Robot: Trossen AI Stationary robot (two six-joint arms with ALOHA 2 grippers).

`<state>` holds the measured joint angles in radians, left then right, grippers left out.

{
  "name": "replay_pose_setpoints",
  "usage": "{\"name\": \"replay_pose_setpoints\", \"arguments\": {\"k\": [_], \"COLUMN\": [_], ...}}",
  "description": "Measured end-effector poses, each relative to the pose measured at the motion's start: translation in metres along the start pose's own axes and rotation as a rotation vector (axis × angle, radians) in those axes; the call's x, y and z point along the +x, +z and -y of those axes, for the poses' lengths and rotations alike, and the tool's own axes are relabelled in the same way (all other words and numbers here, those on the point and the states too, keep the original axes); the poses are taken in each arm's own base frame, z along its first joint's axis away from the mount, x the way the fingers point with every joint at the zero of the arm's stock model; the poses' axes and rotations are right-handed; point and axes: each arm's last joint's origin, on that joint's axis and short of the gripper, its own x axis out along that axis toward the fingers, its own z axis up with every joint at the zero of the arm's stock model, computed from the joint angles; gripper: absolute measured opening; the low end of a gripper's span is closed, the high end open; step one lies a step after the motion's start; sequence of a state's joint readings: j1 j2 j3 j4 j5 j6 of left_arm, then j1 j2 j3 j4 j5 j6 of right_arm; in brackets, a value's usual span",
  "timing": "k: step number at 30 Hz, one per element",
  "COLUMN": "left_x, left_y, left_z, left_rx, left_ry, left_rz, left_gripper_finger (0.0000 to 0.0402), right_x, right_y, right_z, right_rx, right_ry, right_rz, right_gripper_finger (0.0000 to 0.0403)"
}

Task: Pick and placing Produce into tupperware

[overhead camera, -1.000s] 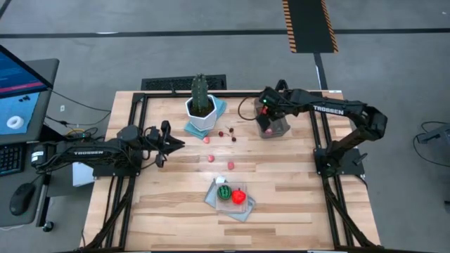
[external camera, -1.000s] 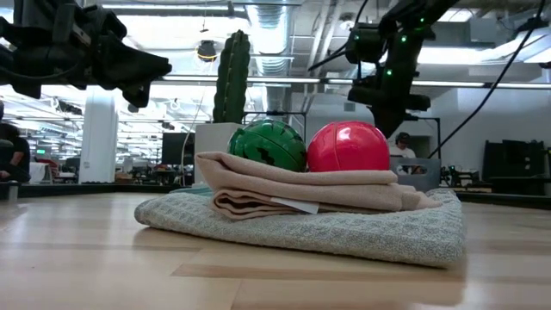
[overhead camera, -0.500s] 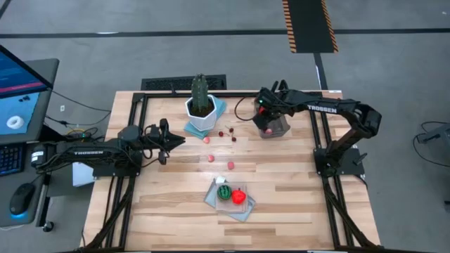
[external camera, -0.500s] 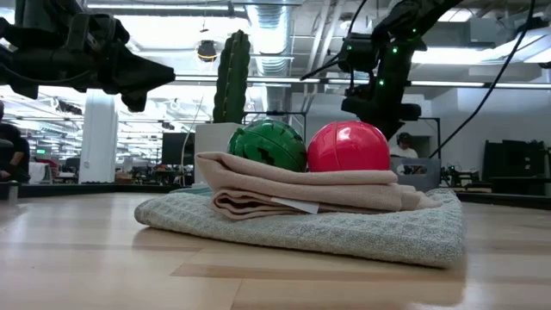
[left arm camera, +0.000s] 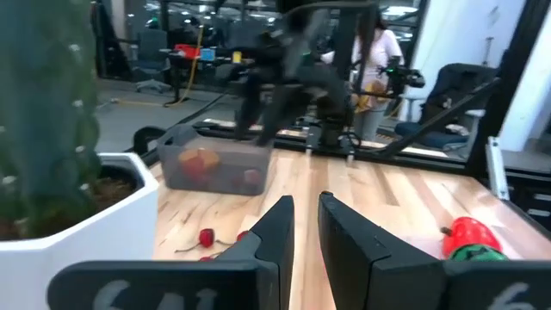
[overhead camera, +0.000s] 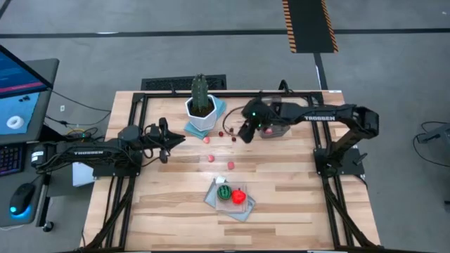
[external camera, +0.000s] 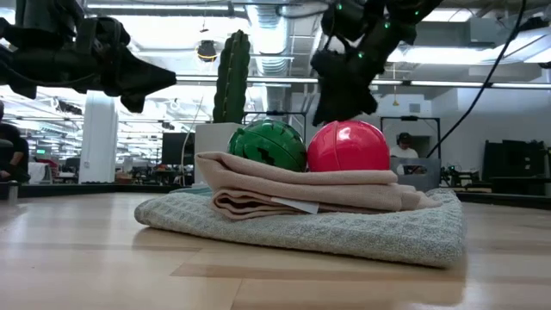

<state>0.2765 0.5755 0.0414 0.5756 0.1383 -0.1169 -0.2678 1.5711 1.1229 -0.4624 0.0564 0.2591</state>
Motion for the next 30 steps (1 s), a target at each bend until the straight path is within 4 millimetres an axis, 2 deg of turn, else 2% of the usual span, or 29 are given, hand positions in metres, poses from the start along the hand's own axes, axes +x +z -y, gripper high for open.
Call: {"name": "replay_pose_setpoints", "arguments": {"k": [3, 7, 11, 15, 24, 30], "left_x": [0.000, 0.000, 0.000, 0.000, 0.000, 0.000], "left_y": [0.000, 0.000, 0.001, 0.002, 0.000, 0.000], "left_z": [0.000, 0.000, 0.000, 0.000, 0.000, 0.000], "left_rx": [-0.002, -0.003, -0.002, -0.001, -0.006, -0.009], "left_ry": [0.014, 0.014, 0.014, 0.012, 0.013, 0.014], "left_rz": [0.001, 0.002, 0.009, 0.017, -0.001, -0.001], "left_gripper_finger": [0.0045, 0.0045, 0.0045, 0.0045, 0.0045, 0.0045], "right_x": [0.002, 0.019, 0.044, 0.058, 0.081, 0.090], "right_y": [-0.002, -0.007, -0.012, -0.009, -0.008, -0.009], "right_z": [-0.011, -0.019, -0.020, -0.020, -0.026, -0.019], "right_rx": [-0.038, -0.060, -0.098, -0.123, -0.159, -0.140], "right_ry": [0.034, 0.058, 0.043, 0.033, 0.065, 0.072], "right_rz": [0.003, -0.032, -0.100, -0.139, -0.213, -0.242], "right_gripper_finger": [0.0228, 0.0229, 0.0222, 0.0216, 0.0216, 0.0219]}}
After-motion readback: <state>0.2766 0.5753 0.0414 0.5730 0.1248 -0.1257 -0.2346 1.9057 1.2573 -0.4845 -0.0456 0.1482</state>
